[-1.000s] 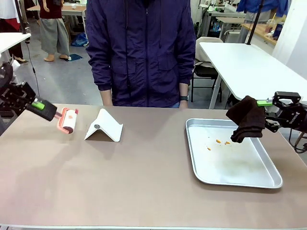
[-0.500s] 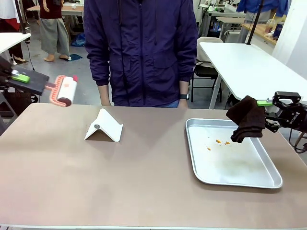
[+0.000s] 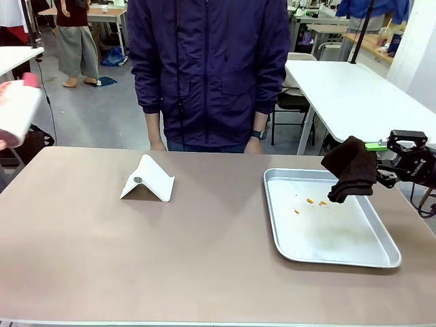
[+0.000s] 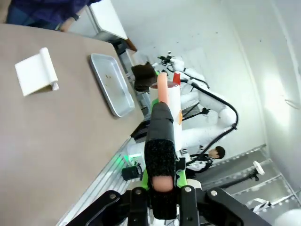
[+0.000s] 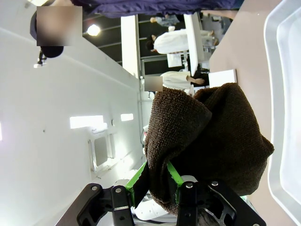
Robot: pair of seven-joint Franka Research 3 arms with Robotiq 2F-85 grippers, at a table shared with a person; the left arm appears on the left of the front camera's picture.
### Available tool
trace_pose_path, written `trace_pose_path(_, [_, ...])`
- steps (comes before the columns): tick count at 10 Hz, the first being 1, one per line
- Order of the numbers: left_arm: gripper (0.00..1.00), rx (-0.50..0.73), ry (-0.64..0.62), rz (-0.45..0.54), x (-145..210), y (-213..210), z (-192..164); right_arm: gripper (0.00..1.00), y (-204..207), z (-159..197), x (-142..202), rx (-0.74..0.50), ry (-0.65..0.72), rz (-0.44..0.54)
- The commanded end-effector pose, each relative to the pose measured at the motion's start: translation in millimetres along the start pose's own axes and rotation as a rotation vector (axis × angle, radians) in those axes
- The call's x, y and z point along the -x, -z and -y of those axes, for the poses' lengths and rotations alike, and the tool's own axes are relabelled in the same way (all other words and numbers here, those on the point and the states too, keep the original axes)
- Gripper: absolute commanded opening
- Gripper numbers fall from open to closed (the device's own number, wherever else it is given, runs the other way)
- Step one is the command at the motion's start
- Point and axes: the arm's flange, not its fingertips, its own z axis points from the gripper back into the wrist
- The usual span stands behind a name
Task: Clean the surface of the table.
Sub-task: If a person points to the right, clean the right side of the table with your right hand, and if they point to the left, clean the left side with your left hand, then clean the area not pointed to by the person.
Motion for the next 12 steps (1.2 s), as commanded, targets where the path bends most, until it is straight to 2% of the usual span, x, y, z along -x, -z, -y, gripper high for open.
trace_pose_path(1, [0.22, 0.062, -0.05, 0.01, 36.9, -9.1, -18.5, 0.0, -1.0, -5.1, 2.9, -0.009, -0.007, -0.017])
trace_pose_path(3, [0.22, 0.089, -0.086, 0.008, 69.5, -12.3, -36.5, 0.0, -1.0, -5.1, 2.9, -0.009, -0.007, -0.017])
trace_pose_path(4, [0.22, 0.054, -0.063, 0.015, 44.9, -11.9, -16.7, 0.0, -1.0, -5.1, 2.9, -0.009, -0.007, -0.017])
trace_pose_path(12, [0.22, 0.054, -0.063, 0.015, 44.9, -11.9, -16.7, 0.0, -1.0, -5.1, 2.9, -0.009, -0.007, -0.017])
